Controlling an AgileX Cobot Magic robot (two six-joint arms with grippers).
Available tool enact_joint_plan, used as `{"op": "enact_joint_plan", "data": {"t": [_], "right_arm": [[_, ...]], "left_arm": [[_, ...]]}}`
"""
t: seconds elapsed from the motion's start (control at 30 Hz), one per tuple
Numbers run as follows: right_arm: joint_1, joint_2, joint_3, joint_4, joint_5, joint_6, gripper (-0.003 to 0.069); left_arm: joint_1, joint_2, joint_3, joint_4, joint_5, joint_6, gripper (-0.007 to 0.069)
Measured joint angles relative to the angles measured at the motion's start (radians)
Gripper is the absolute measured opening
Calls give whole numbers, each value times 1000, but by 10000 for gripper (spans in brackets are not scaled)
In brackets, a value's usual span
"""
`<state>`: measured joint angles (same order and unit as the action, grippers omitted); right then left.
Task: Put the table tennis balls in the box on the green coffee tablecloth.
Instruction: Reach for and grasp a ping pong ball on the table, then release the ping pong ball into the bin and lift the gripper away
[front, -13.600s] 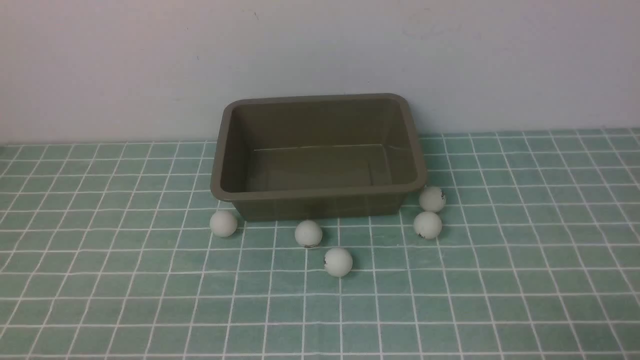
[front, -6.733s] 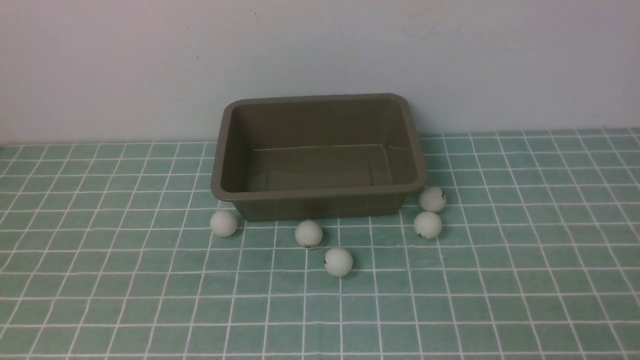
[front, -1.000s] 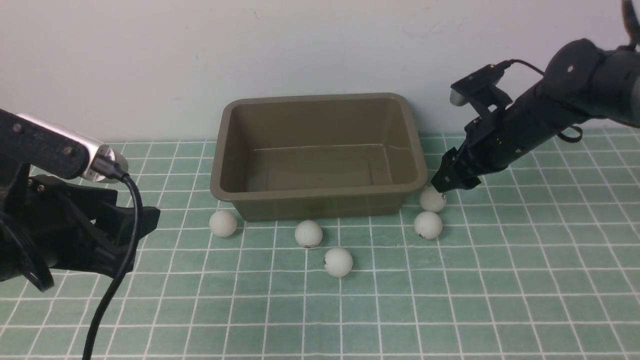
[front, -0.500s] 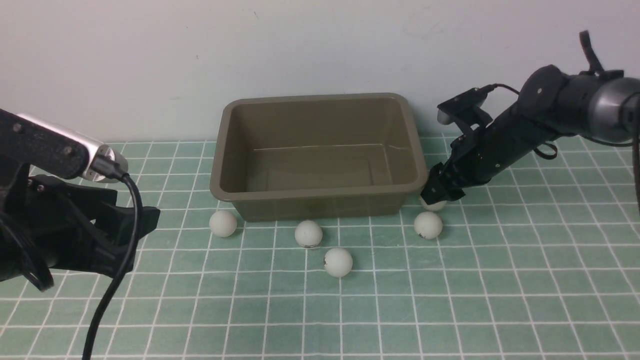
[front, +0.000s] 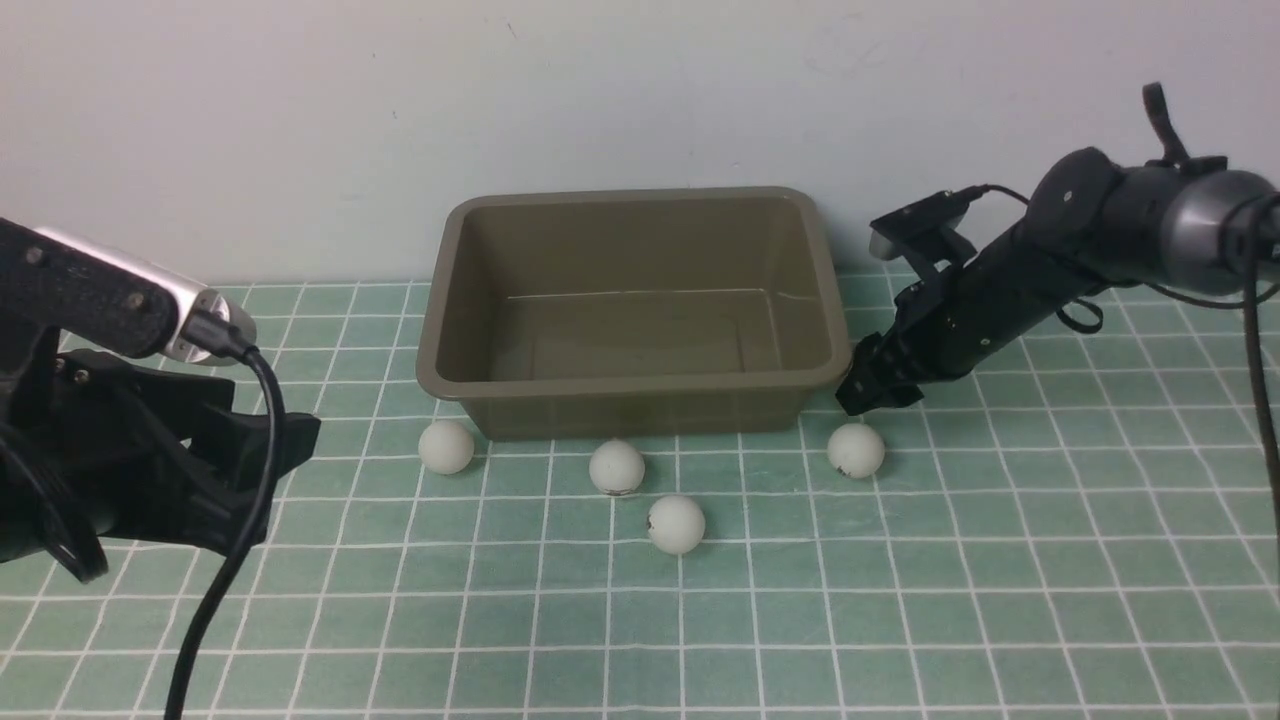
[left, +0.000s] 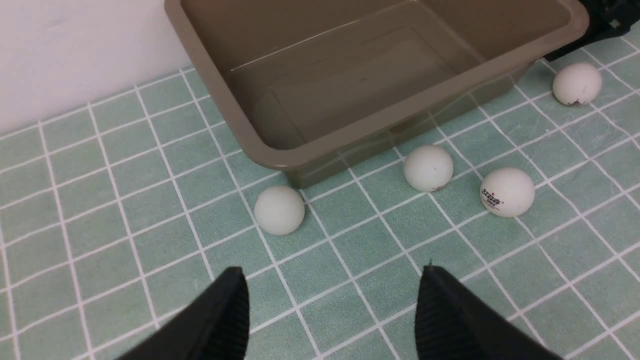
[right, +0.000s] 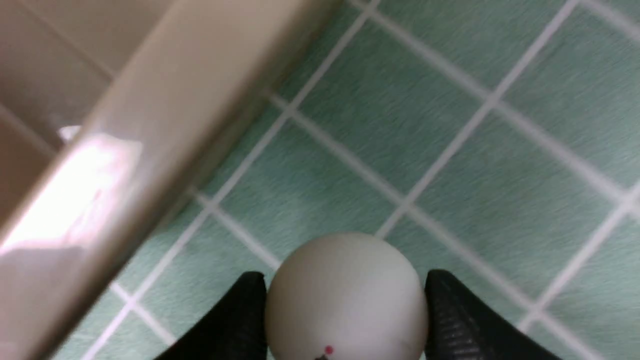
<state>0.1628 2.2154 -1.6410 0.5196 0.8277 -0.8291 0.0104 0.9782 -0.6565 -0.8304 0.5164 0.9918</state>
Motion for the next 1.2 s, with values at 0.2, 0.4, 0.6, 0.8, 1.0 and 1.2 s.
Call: {"op": "enact_joint_plan", "data": {"t": [0.2, 0.4, 0.6, 0.8, 1.0, 1.2], "right_arm": [[-22, 0, -65, -52, 32, 69, 363], [-52, 0, -158, -79, 80, 153, 363], [-36, 0, -310, 172, 242, 78, 363], [66, 17, -327, 254, 283, -64, 363], [90, 49, -327, 162, 246, -74, 370], [79, 38, -327, 140, 212, -54, 523]], "left_arm": [[0, 0, 0, 0, 0, 0, 406], [0, 0, 0, 0, 0, 0, 406], [0, 0, 0, 0, 0, 0, 406], [0, 0, 0, 0, 0, 0, 406], [0, 0, 0, 0, 0, 0, 406], [0, 0, 0, 0, 0, 0, 406]]}}
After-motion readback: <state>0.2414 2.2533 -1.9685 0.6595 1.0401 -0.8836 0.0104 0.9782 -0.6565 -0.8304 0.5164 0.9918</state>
